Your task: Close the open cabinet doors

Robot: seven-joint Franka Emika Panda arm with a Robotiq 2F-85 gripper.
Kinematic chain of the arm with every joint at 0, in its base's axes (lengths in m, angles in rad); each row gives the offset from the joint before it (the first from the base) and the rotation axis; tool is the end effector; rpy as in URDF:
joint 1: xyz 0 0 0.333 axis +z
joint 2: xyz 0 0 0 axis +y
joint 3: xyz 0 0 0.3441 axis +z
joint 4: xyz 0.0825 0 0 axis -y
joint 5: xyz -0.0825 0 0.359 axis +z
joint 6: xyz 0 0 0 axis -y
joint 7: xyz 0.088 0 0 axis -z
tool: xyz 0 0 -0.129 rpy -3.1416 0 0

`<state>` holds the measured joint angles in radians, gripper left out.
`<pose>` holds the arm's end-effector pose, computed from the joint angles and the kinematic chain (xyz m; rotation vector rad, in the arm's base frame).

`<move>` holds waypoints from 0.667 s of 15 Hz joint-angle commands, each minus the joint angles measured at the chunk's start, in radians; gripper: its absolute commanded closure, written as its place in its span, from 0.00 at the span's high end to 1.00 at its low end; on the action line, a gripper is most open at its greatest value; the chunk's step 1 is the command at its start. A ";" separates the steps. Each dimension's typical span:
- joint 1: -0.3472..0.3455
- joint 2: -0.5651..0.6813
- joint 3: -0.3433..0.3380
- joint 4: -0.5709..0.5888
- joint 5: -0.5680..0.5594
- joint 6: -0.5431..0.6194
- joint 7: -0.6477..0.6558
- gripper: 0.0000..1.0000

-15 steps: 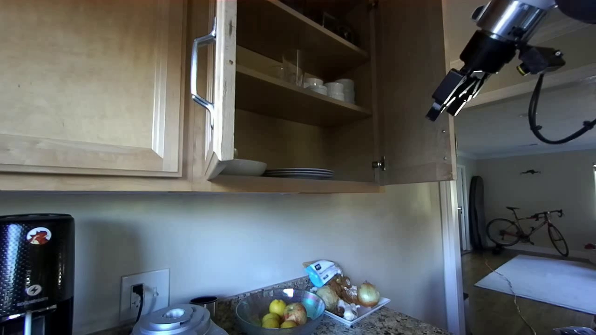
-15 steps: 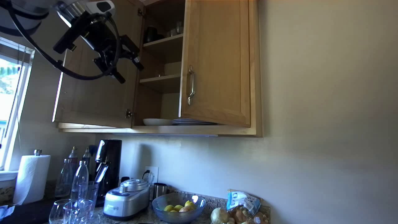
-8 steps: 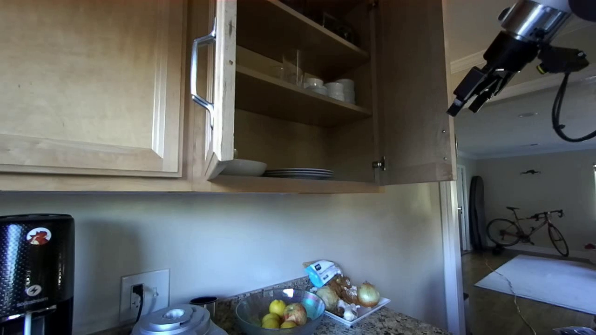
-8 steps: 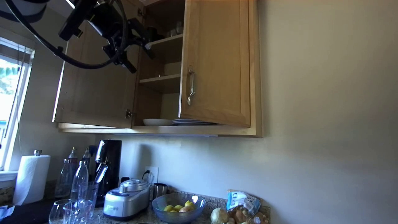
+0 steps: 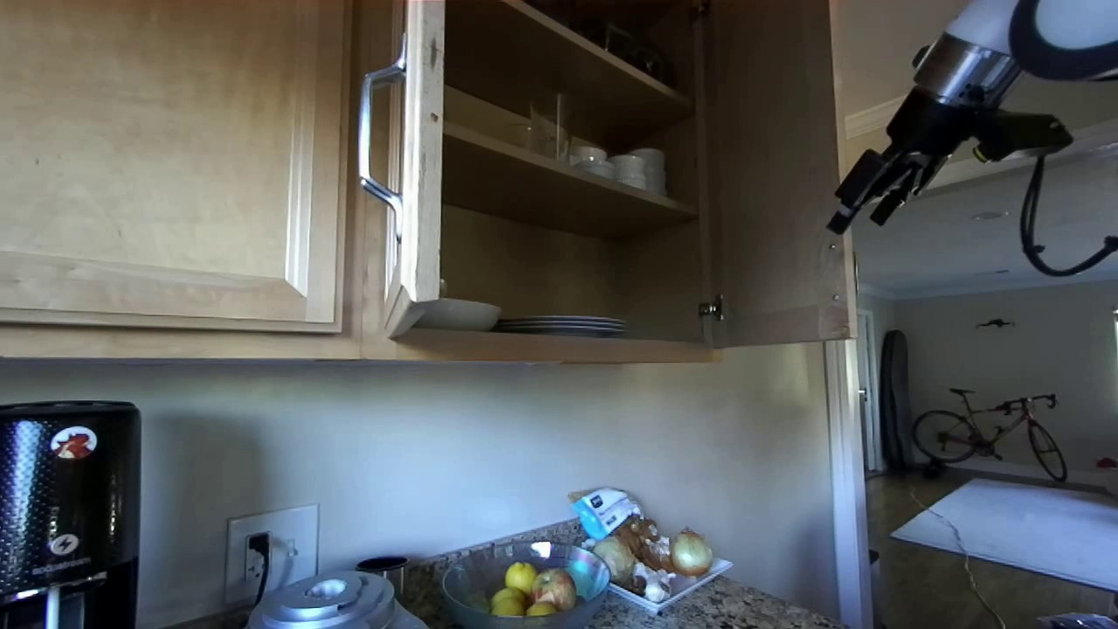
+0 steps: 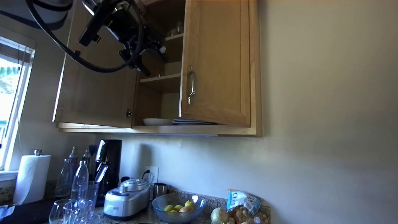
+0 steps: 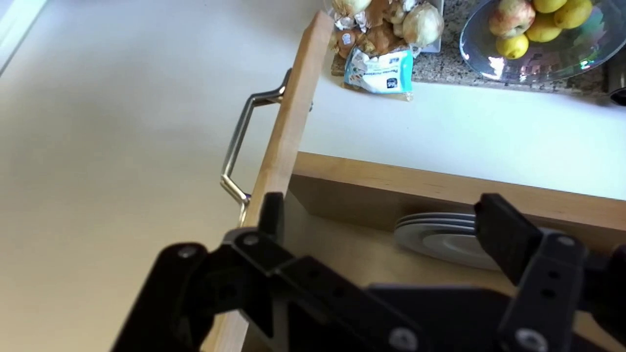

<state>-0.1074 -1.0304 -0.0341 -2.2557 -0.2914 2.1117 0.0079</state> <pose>0.2064 -0.0577 0.7684 2.5611 -0.1475 1.1909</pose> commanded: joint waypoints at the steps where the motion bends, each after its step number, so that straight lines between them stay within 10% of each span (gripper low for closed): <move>1: -0.029 0.039 -0.026 0.053 -0.028 0.005 -0.040 1.00; 10: -0.025 0.102 -0.072 0.074 -0.040 0.104 -0.106 1.00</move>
<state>-0.1359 -0.9680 -0.0833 -2.1886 -0.3085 2.1479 -0.0596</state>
